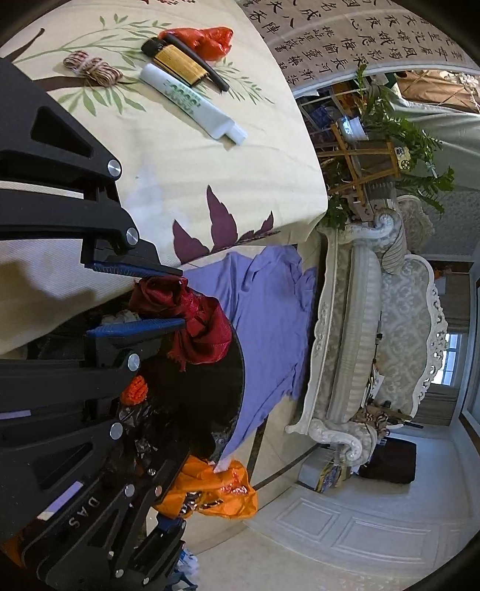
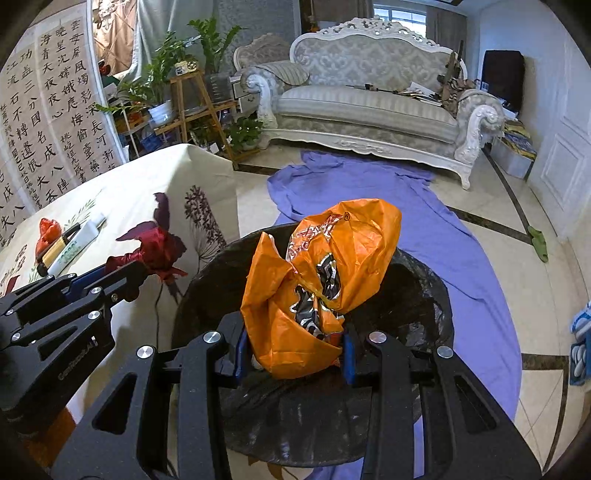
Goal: Collect trash
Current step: 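Carry the red ribbon and orange bag over the bin and open both tools, then return to the table and grasp the checkered twine bundle with the left tool, then hold the twine bundle in the left tool while the right tool grasps the white toothpaste tube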
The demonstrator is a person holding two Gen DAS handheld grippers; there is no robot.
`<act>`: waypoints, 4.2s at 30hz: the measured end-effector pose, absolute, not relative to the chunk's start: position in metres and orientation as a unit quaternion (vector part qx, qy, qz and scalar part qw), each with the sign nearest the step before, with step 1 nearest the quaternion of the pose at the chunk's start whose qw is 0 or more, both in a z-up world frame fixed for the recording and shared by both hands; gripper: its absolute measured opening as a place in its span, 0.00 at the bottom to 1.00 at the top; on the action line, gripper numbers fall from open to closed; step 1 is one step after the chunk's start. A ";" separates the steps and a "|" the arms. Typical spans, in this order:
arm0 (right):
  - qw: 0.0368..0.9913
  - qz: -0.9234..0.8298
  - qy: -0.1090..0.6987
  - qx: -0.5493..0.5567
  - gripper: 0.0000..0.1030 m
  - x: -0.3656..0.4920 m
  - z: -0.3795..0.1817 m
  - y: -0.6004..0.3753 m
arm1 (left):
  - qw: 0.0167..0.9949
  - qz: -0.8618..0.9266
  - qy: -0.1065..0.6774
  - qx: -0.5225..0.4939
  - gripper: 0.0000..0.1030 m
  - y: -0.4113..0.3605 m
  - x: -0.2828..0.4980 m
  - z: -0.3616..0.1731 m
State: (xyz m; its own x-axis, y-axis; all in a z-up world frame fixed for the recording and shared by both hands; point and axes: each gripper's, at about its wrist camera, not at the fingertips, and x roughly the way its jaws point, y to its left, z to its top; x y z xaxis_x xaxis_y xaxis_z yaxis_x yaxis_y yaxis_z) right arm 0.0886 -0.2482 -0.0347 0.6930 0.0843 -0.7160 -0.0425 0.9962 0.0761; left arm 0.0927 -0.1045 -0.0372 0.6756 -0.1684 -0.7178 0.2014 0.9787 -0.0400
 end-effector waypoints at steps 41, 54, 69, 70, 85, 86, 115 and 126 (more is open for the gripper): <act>0.918 0.077 0.387 0.031 0.49 0.067 -0.026 -0.203 | 0.921 0.011 0.390 -0.002 0.60 0.000 0.055 -0.024; 0.914 0.125 0.387 0.010 0.50 0.068 -0.020 -0.148 | 0.902 0.034 0.430 -0.015 0.49 0.051 0.056 -0.043; 0.903 0.173 0.393 -0.007 0.50 0.078 -0.018 -0.084 | 0.911 0.039 0.409 -0.031 0.18 0.084 0.041 -0.039; 0.902 0.175 0.394 -0.008 0.50 0.080 -0.018 -0.079 | 0.912 0.048 0.406 -0.033 0.18 0.091 0.039 -0.037; 0.889 0.196 0.414 -0.001 0.50 0.118 -0.022 0.005 | 0.897 0.159 0.404 -0.078 0.18 0.206 0.039 -0.039; 0.889 0.190 0.415 -0.003 0.50 0.121 -0.023 0.009 | 0.896 0.159 0.406 -0.084 0.18 0.209 0.040 -0.040; 0.889 0.170 0.423 -0.048 0.46 0.094 -0.028 -0.019 | 0.896 0.153 0.403 -0.107 0.18 0.214 0.041 -0.044; 0.888 0.161 0.429 -0.038 0.42 0.110 -0.029 -0.003 | 0.896 0.153 0.403 -0.106 0.18 0.214 0.040 -0.044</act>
State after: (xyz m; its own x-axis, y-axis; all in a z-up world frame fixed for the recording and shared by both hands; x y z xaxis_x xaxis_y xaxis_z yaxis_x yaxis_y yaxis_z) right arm 0.1105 -0.0025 -0.0288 0.5796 0.2532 -0.7746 -0.3191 0.9451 0.0701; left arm 0.0405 0.2141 -0.0444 0.6280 0.1897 -0.7547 -0.3602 0.9305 -0.0659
